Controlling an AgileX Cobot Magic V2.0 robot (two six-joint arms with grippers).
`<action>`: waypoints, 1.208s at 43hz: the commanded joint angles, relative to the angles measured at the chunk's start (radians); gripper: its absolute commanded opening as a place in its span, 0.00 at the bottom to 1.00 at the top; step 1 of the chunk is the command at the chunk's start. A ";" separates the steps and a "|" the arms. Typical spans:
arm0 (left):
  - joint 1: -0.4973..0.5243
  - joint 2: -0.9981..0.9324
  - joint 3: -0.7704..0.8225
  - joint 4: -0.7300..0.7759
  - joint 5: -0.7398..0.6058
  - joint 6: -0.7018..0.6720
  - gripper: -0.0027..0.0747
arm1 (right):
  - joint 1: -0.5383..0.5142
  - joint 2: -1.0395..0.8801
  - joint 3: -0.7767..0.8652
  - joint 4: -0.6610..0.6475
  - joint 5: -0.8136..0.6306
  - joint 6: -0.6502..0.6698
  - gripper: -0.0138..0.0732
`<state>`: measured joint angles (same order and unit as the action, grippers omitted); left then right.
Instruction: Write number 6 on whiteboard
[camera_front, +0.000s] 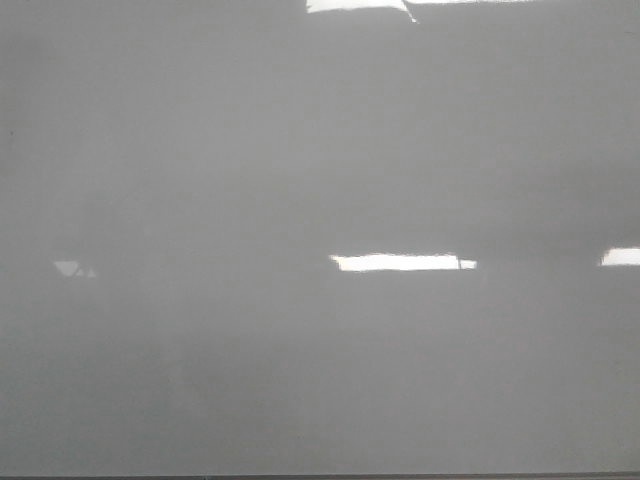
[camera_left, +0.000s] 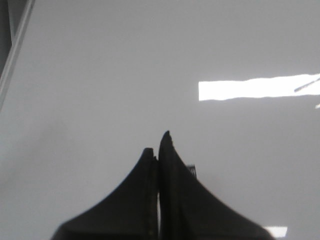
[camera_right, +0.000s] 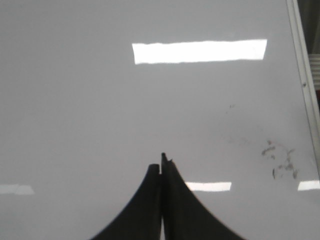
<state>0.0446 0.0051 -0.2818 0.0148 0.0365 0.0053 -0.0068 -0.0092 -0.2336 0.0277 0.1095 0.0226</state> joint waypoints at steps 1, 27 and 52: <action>-0.001 0.074 -0.166 -0.009 0.064 0.002 0.01 | -0.004 0.060 -0.152 -0.012 0.029 -0.005 0.08; -0.001 0.479 -0.441 -0.024 0.483 0.002 0.01 | -0.004 0.556 -0.489 -0.012 0.436 -0.005 0.08; -0.002 0.572 -0.433 -0.050 0.508 0.002 0.01 | 0.103 0.705 -0.488 -0.013 0.488 -0.033 0.30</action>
<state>0.0446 0.5592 -0.6895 -0.0077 0.6193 0.0053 0.0698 0.6914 -0.6950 0.0277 0.6411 0.0068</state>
